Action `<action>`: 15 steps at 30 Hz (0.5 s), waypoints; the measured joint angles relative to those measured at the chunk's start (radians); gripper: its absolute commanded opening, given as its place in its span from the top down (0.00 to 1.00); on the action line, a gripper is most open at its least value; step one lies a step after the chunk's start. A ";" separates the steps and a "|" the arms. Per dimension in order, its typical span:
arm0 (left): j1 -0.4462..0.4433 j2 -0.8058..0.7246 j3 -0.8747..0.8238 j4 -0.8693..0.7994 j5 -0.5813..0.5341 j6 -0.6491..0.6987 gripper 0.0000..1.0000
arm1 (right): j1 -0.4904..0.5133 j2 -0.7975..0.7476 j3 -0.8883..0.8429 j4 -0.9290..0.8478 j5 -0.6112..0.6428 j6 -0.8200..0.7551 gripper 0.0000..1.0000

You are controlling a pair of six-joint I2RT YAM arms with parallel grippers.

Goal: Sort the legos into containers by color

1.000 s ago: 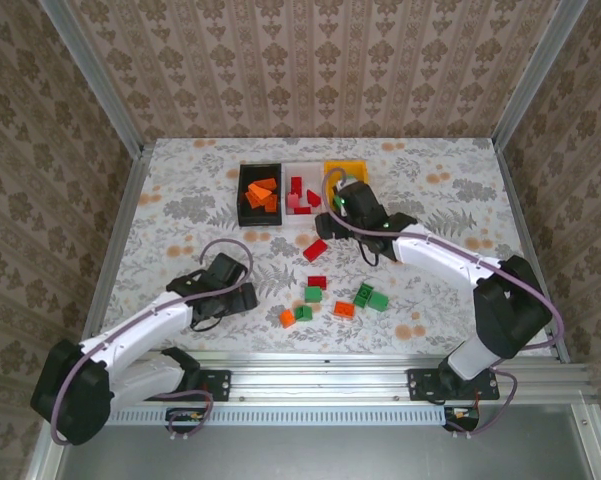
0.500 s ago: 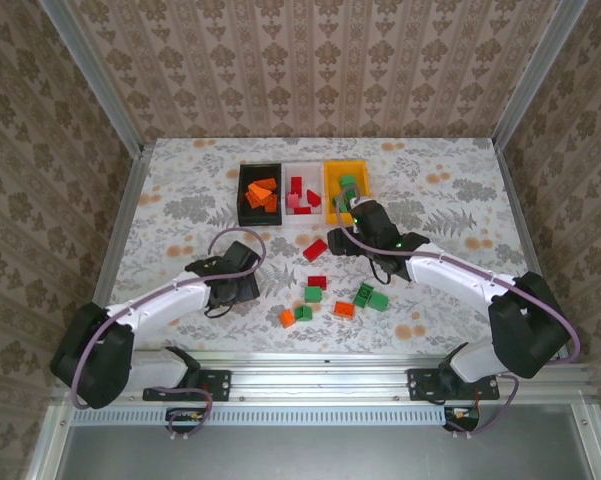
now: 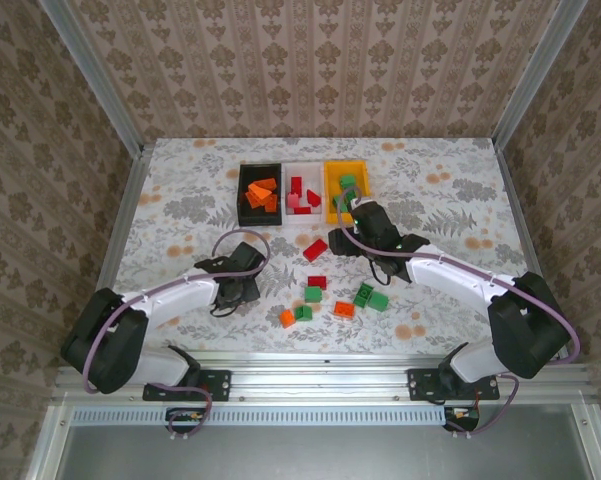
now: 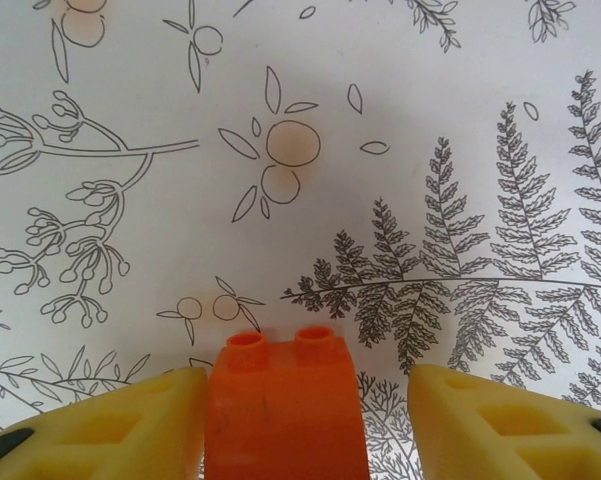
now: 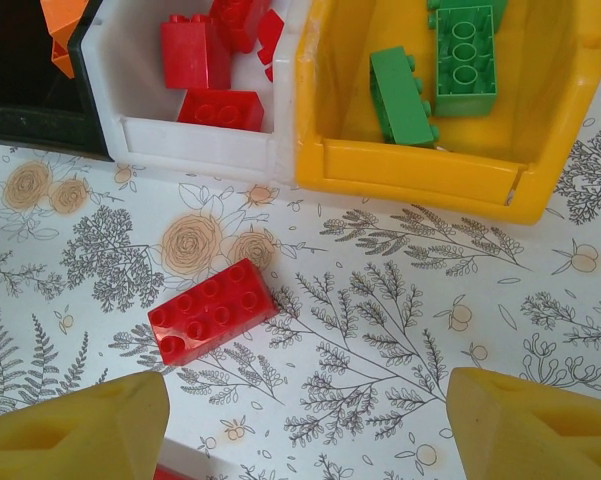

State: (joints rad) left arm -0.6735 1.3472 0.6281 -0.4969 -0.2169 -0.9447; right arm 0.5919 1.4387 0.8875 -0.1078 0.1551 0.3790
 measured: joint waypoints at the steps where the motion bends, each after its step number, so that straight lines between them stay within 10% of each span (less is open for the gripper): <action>1: 0.000 0.000 -0.001 0.002 0.000 -0.002 0.51 | 0.000 -0.001 -0.001 0.001 0.000 0.000 0.26; 15: -0.007 0.017 -0.007 0.006 -0.028 0.023 0.76 | 0.000 -0.014 -0.013 0.007 0.000 0.015 0.28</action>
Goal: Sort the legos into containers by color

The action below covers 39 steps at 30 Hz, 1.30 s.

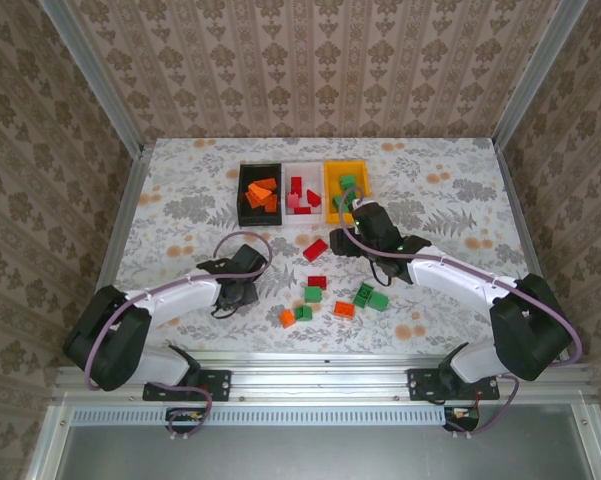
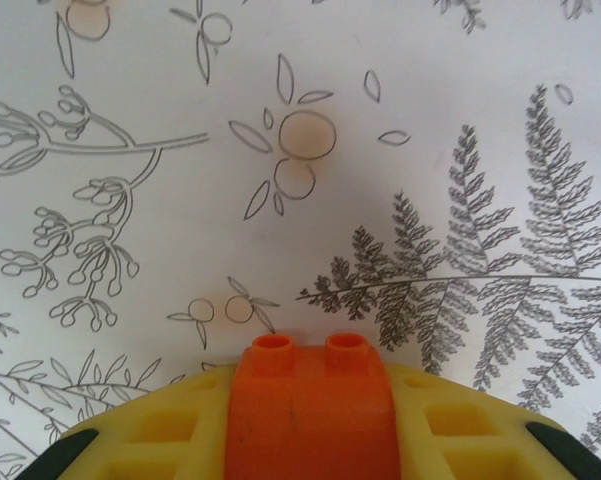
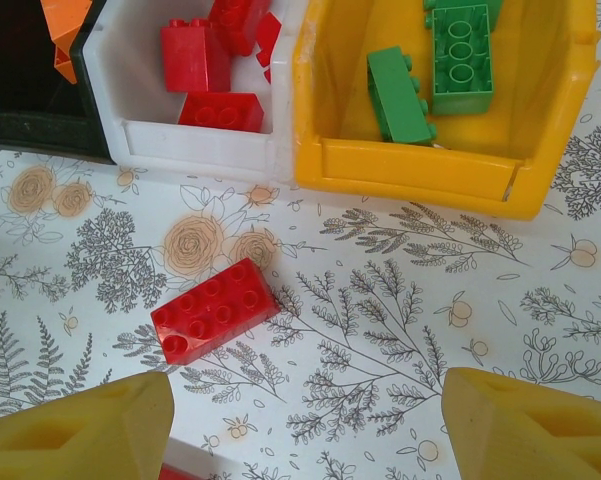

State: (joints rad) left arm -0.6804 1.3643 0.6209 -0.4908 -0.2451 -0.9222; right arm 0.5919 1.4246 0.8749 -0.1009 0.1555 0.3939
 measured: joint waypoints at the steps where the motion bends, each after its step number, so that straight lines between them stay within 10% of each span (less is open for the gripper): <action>1: 0.000 0.000 0.008 -0.003 -0.002 0.007 0.77 | 0.000 0.000 0.000 0.000 0.000 0.000 0.28; 11: 0.023 0.036 0.344 -0.090 -0.037 0.178 0.77 | 0.000 0.000 -0.028 0.034 0.011 0.006 0.29; 28: 0.250 0.758 1.151 -0.117 0.114 0.494 0.76 | -0.018 -0.043 -0.106 0.107 0.082 0.043 0.29; 33: 0.289 0.801 1.227 -0.115 0.143 0.523 0.62 | -0.018 -0.046 -0.106 0.121 0.080 0.052 0.29; 39: 0.296 0.801 1.245 -0.108 0.183 0.552 0.22 | -0.018 -0.046 -0.106 0.121 0.080 0.055 0.28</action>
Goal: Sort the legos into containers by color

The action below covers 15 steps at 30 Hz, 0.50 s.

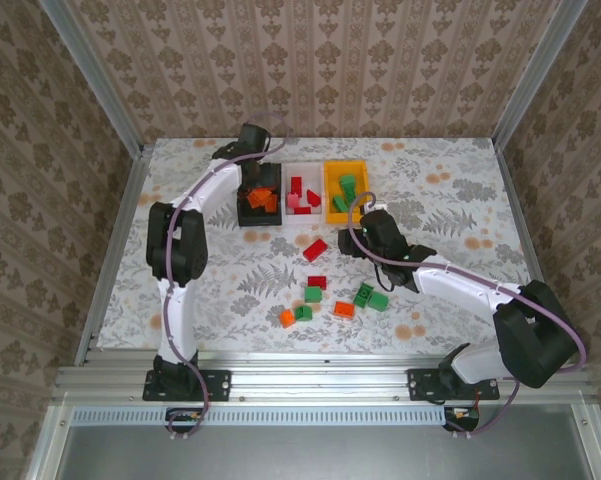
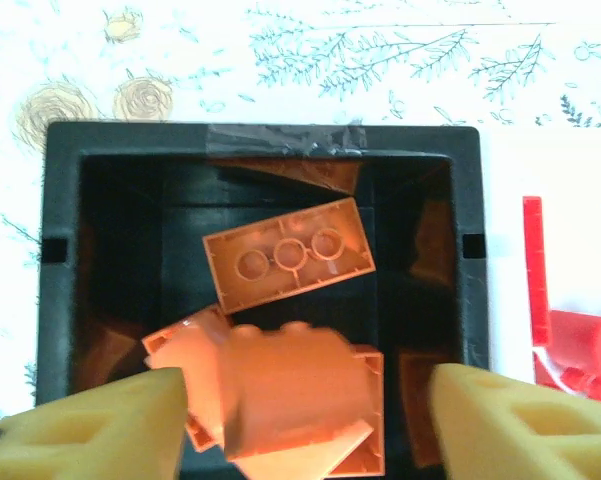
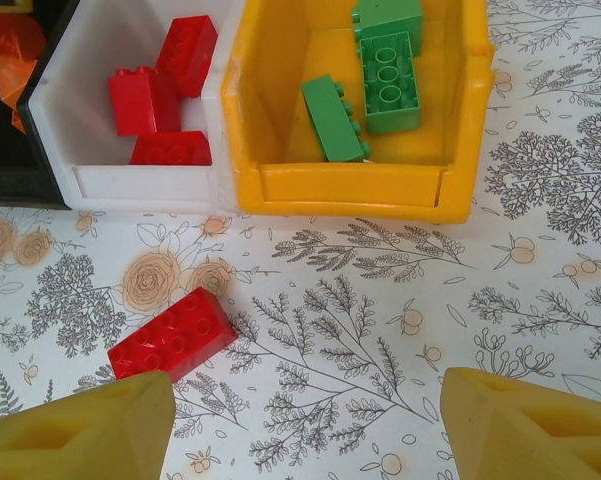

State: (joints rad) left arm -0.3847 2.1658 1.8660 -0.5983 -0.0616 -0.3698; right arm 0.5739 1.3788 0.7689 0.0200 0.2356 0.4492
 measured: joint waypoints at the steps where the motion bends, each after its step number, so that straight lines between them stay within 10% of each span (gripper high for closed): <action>1: -0.001 -0.001 -0.001 0.001 0.011 0.004 0.21 | 0.000 0.000 0.000 0.000 0.000 0.000 0.28; 7: -0.018 -0.089 -0.050 -0.009 0.050 0.034 0.18 | 0.000 0.000 0.000 0.000 0.000 0.000 0.28; 15: -0.245 -0.676 -0.599 0.108 0.057 0.047 0.16 | 0.000 -0.002 -0.004 0.001 0.002 0.000 0.28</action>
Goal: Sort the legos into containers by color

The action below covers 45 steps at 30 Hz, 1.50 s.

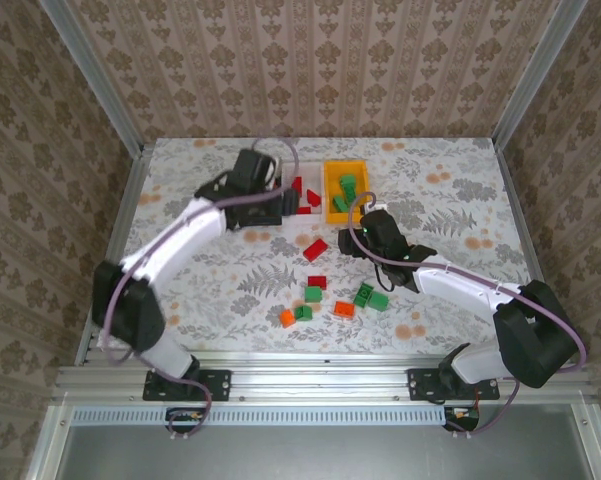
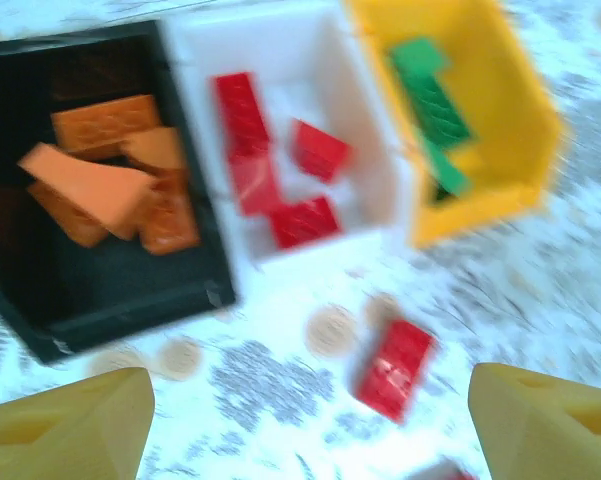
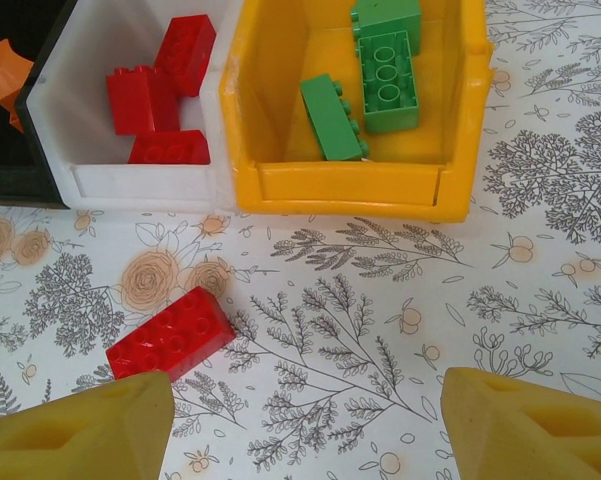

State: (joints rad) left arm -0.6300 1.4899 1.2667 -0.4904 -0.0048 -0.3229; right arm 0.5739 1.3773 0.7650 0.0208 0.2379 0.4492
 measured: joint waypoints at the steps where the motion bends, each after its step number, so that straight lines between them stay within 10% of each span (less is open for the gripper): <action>1: -0.035 -0.069 -0.092 0.027 0.011 0.003 0.16 | 0.000 -0.001 -0.002 0.000 0.001 0.000 0.28; 11: -0.305 -0.459 -0.632 0.033 0.041 -0.012 0.16 | 0.000 -0.001 -0.003 0.004 0.002 0.000 0.28; 21: -0.476 -0.275 -0.632 0.052 -0.084 -0.080 0.24 | 0.000 -0.001 -0.003 0.006 0.002 0.000 0.28; 45: -0.409 -0.124 -0.663 0.133 -0.217 -0.143 0.44 | 0.000 -0.002 -0.003 0.006 0.001 0.000 0.28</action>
State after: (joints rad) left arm -1.0389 1.3663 0.6037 -0.3576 -0.2214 -0.4664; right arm 0.5739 1.3758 0.7616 0.0273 0.2390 0.4492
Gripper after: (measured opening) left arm 0.560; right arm 0.719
